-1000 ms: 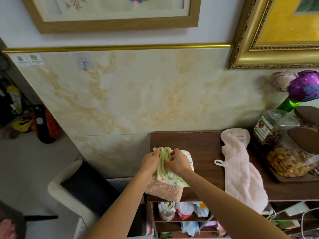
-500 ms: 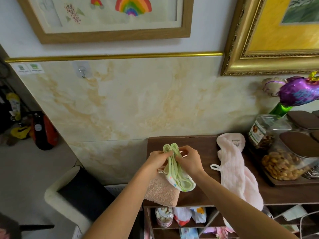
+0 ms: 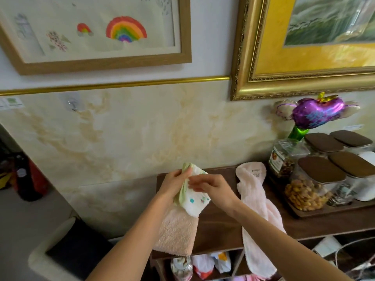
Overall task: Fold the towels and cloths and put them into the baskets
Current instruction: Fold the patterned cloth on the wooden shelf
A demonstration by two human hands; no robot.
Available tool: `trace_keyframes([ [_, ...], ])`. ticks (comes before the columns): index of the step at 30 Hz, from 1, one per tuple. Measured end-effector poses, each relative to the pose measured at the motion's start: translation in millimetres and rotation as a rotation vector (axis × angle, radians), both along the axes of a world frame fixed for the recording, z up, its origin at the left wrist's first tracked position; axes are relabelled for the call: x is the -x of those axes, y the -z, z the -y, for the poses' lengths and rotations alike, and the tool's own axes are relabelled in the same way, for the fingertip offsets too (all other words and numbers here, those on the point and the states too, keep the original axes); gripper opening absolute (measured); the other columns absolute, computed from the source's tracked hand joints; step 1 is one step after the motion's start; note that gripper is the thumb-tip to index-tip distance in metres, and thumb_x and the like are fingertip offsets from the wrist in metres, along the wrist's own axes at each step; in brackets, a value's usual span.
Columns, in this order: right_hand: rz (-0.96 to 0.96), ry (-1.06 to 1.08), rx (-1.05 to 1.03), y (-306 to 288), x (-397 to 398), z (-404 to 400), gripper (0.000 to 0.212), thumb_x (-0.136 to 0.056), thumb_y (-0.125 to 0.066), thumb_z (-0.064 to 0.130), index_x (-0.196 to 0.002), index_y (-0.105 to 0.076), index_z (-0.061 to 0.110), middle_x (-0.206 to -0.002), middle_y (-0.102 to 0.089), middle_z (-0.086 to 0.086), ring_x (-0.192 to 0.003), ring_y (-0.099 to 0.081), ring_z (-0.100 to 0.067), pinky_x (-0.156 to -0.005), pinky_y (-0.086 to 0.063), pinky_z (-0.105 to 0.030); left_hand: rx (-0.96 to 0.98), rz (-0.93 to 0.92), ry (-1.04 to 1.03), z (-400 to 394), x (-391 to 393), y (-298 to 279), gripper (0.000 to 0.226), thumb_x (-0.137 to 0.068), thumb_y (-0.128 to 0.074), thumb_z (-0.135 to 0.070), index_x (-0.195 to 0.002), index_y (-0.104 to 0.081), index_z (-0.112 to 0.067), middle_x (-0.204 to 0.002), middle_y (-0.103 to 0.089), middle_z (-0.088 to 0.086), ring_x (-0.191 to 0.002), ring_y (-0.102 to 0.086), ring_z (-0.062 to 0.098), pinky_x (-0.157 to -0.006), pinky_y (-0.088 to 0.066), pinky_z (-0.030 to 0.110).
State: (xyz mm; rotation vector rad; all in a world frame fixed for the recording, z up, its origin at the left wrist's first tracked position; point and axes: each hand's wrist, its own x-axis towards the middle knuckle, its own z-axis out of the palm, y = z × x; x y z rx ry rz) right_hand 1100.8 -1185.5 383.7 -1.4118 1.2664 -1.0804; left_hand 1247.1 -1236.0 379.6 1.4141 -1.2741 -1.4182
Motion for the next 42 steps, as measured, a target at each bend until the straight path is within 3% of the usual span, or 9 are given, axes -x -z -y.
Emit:
trace_keyframes([
  [4, -0.224, 0.330, 0.337, -15.4, 23.0, 0.9, 0.044, -0.080, -0.047, -0.006, -0.106, -0.065, 0.025, -0.102, -0.065, 0.014, -0.098, -0.059, -0.008, -0.082, -0.049, -0.022, 0.203, -0.026, 0.088, 3.8, -12.4, -16.5, 0.017, -0.095, -0.057, -0.035, -0.095, -0.067, -0.023, -0.093, -0.072, -0.002, -0.087, -0.067, 0.016, -0.074, -0.052, 0.027],
  [8, -0.455, 0.157, 0.356, -14.7, 39.3, 8.8, 0.028, -0.085, -0.061, 0.012, -0.111, -0.064, 0.024, -0.109, -0.056, 0.013, -0.106, -0.050, -0.009, -0.085, -0.046, -0.024, 0.243, -0.073, 0.213, 5.0, -18.8, -31.7, 0.021, -0.097, -0.054, -0.033, -0.110, -0.063, -0.019, -0.107, -0.070, 0.002, -0.100, -0.067, 0.018, -0.086, -0.052, 0.033],
  [13, -0.810, 0.047, 0.812, -21.8, 36.0, 9.3, 0.028, -0.088, -0.058, 0.038, -0.099, -0.069, 0.015, -0.110, -0.059, 0.000, -0.106, -0.049, -0.016, -0.087, -0.040, -0.023, 0.214, -0.126, 0.131, 9.1, -26.6, -34.3, 0.018, -0.098, -0.052, -0.031, -0.102, -0.063, -0.018, -0.098, -0.068, 0.003, -0.093, -0.064, 0.020, -0.086, -0.050, 0.037],
  [16, -0.958, -0.027, 0.892, -22.1, 32.4, 13.0, 0.027, -0.086, -0.056, 0.038, -0.083, -0.064, 0.012, -0.101, -0.060, 0.001, -0.099, -0.051, -0.019, -0.085, -0.041, -0.028, 0.218, -0.052, 0.108, 9.7, -29.7, -29.7, 0.020, -0.100, -0.048, -0.032, -0.097, -0.062, -0.017, -0.091, -0.066, 0.001, -0.085, -0.062, 0.016, -0.078, -0.048, 0.033],
  [21, -0.842, -0.116, 0.780, -32.9, 30.3, 16.3, 0.018, -0.089, -0.057, 0.028, -0.083, -0.052, 0.012, -0.088, -0.055, 0.001, -0.081, -0.048, -0.020, -0.080, -0.033, -0.025, 0.402, 0.350, 0.139, 10.0, -29.5, -23.9, 0.028, -0.102, -0.040, -0.035, -0.097, -0.050, -0.009, -0.084, -0.056, 0.006, -0.077, -0.052, 0.017, -0.070, -0.039, 0.032],
  [28, -0.798, -0.136, 0.631, -36.3, 29.0, 23.0, 0.015, -0.089, -0.059, 0.013, -0.086, -0.044, 0.014, -0.066, -0.046, 0.004, -0.061, -0.043, -0.024, -0.076, -0.026, -0.021, 0.576, 0.994, 0.304, -3.1, -26.7, -32.4, 0.022, -0.101, -0.035, -0.038, -0.112, -0.031, -0.019, -0.086, -0.059, 0.001, -0.068, -0.058, 0.022, -0.061, -0.044, 0.035],
  [35, -0.664, -0.038, 0.573, -32.6, 25.0, 30.8, 0.019, -0.088, -0.067, 0.022, -0.097, -0.056, 0.009, -0.068, -0.051, 0.009, -0.059, -0.047, -0.011, -0.063, -0.034, -0.019, 0.482, 0.845, -0.054, -0.9, -11.2, -30.6, 0.019, -0.098, -0.034, -0.017, -0.115, -0.039, -0.010, -0.099, -0.061, 0.010, -0.086, -0.059, 0.033, -0.075, -0.046, 0.040],
  [39, -0.556, 0.014, 0.513, -34.9, 28.1, 32.5, 0.015, -0.090, -0.064, 0.020, -0.098, -0.057, 0.009, -0.065, -0.050, 0.011, -0.058, -0.047, -0.008, -0.057, -0.036, -0.018, 0.397, 0.599, -0.022, 4.5, -14.8, -30.6, 0.033, -0.099, -0.039, -0.044, -0.104, -0.048, -0.012, -0.090, -0.058, 0.003, -0.085, -0.059, 0.024, -0.075, -0.047, 0.038],
  [42, -0.511, 0.001, 0.487, -37.0, 30.8, 31.9, 0.014, -0.090, -0.064, 0.019, -0.101, -0.057, 0.013, -0.068, -0.051, 0.008, -0.060, -0.046, -0.012, -0.060, -0.037, -0.019, 0.399, 0.580, 0.088, 7.3, -25.2, -35.1, 0.037, -0.099, -0.037, -0.049, -0.102, -0.042, -0.012, -0.083, -0.052, 0.001, -0.072, -0.053, 0.016, -0.064, -0.043, 0.032],
])
